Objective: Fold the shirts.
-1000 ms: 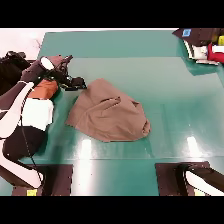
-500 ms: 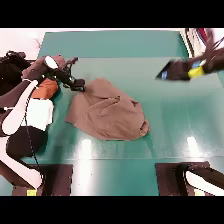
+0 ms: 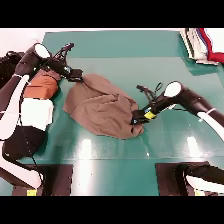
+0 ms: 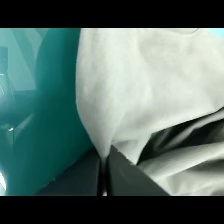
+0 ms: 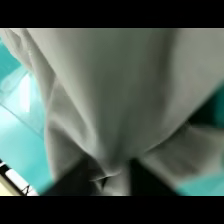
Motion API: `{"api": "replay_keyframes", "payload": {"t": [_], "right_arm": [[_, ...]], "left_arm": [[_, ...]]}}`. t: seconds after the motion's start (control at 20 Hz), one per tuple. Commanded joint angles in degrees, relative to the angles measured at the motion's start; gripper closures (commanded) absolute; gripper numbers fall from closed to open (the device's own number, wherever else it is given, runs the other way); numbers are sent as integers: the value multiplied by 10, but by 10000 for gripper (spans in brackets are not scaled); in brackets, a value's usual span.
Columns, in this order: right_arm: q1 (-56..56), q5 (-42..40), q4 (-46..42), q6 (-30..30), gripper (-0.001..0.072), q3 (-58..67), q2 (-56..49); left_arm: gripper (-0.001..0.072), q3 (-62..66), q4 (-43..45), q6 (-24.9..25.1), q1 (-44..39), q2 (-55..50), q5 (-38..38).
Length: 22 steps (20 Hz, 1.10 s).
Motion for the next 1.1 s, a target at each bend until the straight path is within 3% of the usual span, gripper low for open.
{"api": "replay_keyframes", "payload": {"t": [0.0, 0.1, 0.35, 0.7, 0.85, 1.05], "right_arm": [[40, -54, 5, -3, 691, 21, -28], [22, -28, -32, -3, 692, 70, 3], [-86, 115, -222, -1, 691, 285, 167], [-268, 174, -224, -1, 691, 507, 271], [-319, 205, -214, -1, 692, 586, 246], [-325, 241, -179, 0, 691, 659, 163]], "left_arm": [[681, 5, 1, -3, 2, 12, -17], [682, 17, 2, -6, 10, 50, -11], [681, 125, 2, -12, 50, 248, 3], [681, 189, -6, 7, 50, 492, 14], [681, 189, -26, 6, 50, 522, 2], [681, 147, -117, 0, 50, 509, -44]]}}
